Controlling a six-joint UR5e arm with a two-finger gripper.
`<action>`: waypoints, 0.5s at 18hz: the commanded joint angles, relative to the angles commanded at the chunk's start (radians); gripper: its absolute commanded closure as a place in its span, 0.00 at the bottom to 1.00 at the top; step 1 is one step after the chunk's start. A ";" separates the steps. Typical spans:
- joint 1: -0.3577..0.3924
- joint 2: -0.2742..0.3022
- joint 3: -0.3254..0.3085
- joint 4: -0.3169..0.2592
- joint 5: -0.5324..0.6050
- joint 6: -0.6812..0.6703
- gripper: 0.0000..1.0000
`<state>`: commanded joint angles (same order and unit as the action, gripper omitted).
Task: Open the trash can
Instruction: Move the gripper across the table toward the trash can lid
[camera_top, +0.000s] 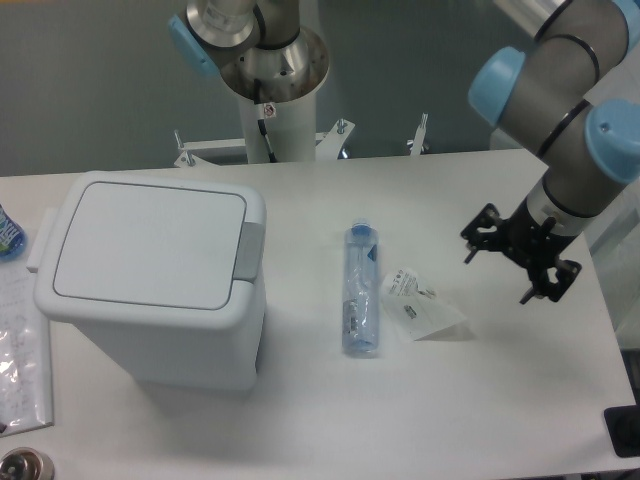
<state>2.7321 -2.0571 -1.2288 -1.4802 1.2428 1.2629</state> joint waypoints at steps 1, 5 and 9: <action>-0.002 0.000 0.009 -0.008 -0.032 -0.032 0.00; -0.005 0.026 0.011 -0.012 -0.190 -0.103 0.00; -0.037 0.044 0.005 -0.005 -0.261 -0.233 0.00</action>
<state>2.6953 -2.0126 -1.2241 -1.4849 0.9819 1.0296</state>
